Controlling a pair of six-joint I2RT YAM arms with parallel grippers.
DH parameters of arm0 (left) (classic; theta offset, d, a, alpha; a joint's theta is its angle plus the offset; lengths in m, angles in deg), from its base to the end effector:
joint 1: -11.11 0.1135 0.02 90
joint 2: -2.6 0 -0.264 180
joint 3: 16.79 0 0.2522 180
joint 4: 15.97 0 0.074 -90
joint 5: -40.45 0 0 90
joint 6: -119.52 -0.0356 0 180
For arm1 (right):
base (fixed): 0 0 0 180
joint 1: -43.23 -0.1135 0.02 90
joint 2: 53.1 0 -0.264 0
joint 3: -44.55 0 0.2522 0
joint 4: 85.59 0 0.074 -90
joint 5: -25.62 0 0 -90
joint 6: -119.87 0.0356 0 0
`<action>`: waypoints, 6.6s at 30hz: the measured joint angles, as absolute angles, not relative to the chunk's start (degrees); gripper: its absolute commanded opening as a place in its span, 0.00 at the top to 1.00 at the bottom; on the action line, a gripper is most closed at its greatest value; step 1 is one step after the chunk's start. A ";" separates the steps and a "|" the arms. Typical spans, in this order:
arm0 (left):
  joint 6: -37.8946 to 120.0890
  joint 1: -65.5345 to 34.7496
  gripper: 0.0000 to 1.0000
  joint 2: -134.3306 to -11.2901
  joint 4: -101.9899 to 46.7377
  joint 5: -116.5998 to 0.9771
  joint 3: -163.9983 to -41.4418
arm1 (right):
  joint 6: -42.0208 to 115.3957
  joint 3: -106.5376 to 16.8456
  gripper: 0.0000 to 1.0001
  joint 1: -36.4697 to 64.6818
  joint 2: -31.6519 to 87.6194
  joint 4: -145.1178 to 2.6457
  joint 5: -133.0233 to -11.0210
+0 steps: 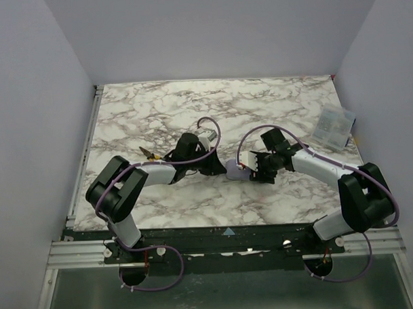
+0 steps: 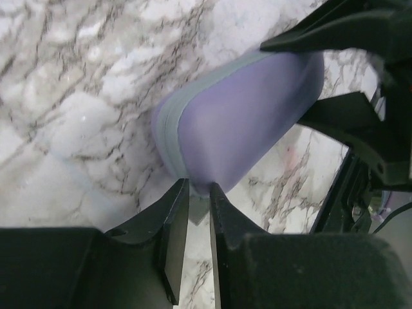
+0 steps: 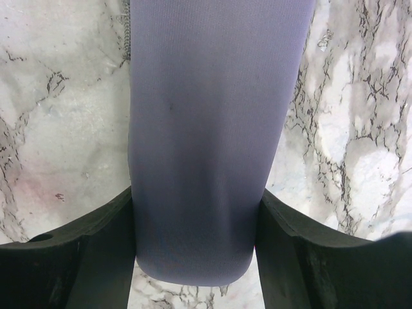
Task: Open the umbrella
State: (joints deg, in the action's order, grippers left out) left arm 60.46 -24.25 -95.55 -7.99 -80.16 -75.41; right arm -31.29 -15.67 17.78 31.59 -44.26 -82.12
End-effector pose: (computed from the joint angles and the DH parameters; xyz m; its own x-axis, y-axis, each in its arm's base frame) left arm 0.2677 -0.2122 0.1596 -0.8040 0.0280 -0.5939 0.5113 0.5423 -0.6667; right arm 0.2386 0.1255 0.1735 0.0600 -0.8954 -0.4412 -0.9733 0.0456 -0.2250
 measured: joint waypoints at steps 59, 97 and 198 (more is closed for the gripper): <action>44.06 -32.51 0.77 -97.63 7.13 -70.11 -65.40 | -32.41 -19.03 0.74 17.87 34.63 -40.35 -83.76; 40.28 -30.43 1.00 -94.90 0.16 -75.55 -66.41 | -72.80 -21.00 0.80 18.63 35.30 -33.13 -85.07; 48.83 -28.22 1.00 -100.73 -4.89 -68.27 -77.49 | 6.52 -38.20 0.86 24.80 50.63 -32.26 -99.56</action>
